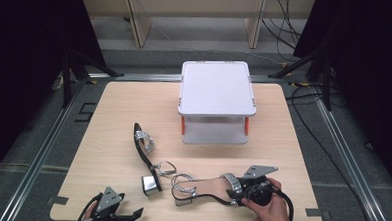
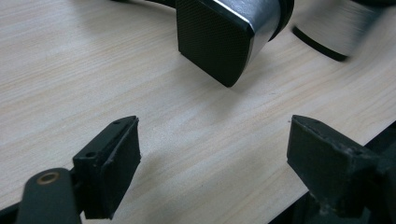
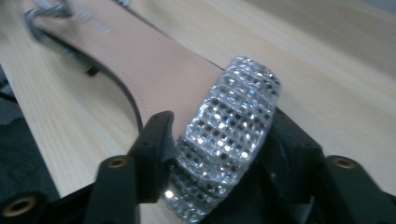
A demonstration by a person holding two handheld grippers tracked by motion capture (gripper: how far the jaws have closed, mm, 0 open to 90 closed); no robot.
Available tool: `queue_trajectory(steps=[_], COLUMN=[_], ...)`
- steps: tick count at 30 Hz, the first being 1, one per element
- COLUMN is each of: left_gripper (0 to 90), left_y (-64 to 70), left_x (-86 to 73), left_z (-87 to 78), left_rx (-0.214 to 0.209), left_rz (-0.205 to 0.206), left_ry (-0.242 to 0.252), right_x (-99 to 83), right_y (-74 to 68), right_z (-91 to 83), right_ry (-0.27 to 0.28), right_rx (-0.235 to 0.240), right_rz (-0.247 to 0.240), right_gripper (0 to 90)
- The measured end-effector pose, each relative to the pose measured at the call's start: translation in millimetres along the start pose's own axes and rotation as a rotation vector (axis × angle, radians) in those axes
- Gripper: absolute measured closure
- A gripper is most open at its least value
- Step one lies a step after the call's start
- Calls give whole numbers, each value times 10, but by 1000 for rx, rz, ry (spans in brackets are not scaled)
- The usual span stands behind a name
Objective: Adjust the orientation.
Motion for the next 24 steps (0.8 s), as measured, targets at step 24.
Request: queue_trajectory(steps=[24], left_gripper=[171], left_y=[-46], left_x=[-5], left_z=[-5], left_rx=[2], left_rz=[50], left_ry=[-7], right_x=[265], right_y=[539], right_z=[111], right_ry=[-49], right_rx=[-110], right_rz=[-52], right_gripper=[319])
Point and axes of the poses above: each handheld gripper's, and its own axes: z roughly forward along the jaws, x roughly out of its top, y roughly to its right, the point moved 9 cm from there along z, roughly forward along the jaws, and after that the axes turned 2 degrees about x, right-handed, at the moved point
